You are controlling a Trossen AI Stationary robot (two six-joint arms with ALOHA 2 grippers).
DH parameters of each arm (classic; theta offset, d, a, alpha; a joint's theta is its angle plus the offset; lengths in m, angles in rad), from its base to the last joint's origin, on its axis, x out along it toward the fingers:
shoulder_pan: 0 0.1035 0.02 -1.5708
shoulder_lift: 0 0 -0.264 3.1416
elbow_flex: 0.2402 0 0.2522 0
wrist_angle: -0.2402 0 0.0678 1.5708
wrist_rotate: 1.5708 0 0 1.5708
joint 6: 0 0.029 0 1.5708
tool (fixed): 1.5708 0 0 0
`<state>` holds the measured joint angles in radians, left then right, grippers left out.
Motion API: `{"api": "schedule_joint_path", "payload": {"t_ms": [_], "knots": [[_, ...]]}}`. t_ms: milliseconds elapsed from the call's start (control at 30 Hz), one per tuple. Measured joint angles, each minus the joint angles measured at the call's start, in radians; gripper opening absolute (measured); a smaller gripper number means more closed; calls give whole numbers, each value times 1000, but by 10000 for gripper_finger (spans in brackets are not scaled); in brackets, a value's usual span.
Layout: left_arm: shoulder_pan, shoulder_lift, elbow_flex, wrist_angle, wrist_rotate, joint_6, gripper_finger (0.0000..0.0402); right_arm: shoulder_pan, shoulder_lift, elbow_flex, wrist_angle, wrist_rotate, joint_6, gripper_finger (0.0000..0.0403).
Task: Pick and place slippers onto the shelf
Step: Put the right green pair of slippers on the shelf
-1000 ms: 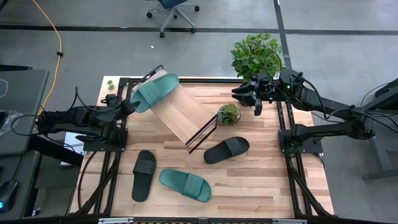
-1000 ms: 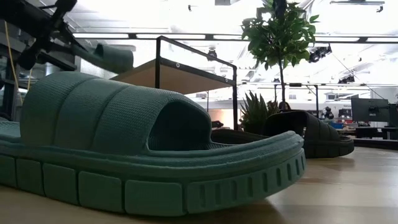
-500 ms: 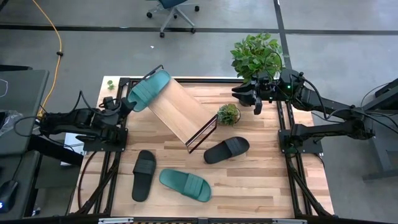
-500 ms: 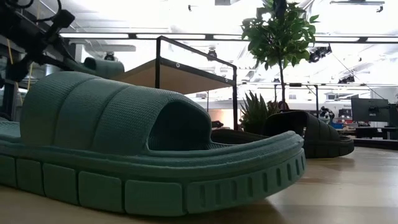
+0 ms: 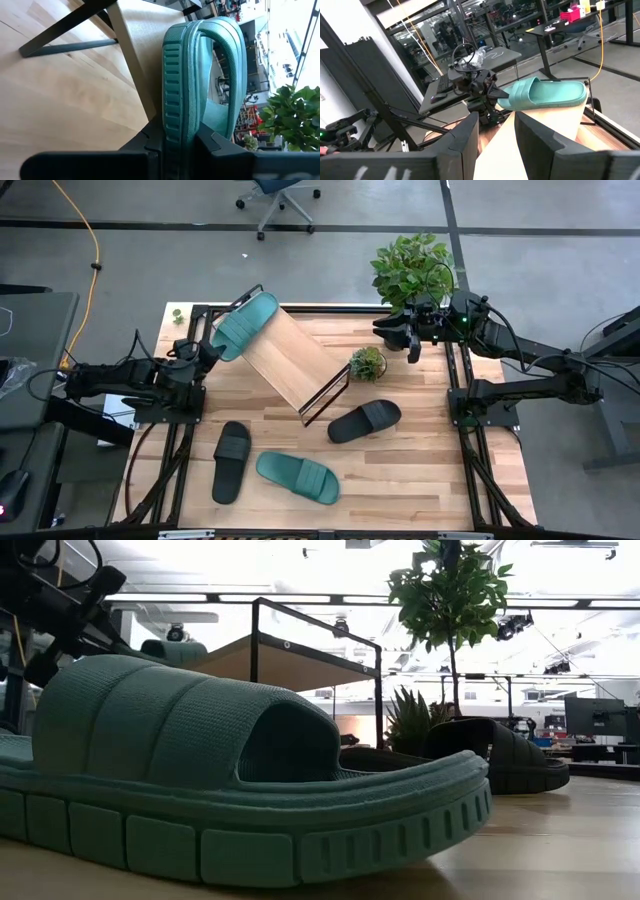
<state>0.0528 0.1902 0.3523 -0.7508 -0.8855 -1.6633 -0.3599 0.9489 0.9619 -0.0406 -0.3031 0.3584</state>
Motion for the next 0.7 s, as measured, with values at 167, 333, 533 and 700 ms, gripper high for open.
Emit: {"api": "schedule_joint_path", "payload": {"t_ms": [167,333,533,700], "knots": [[0,0,0,-4,-11,2,35,0,0,0,0,0,0,119],[0,0,0,-7,-23,9,57,0,0,0,0,1,0,119],[0,1,9,-11,-56,21,96,0,0,0,0,6,0,119],[0,1,39,-17,-83,66,118,0,0,0,0,6,-2,119]]}}
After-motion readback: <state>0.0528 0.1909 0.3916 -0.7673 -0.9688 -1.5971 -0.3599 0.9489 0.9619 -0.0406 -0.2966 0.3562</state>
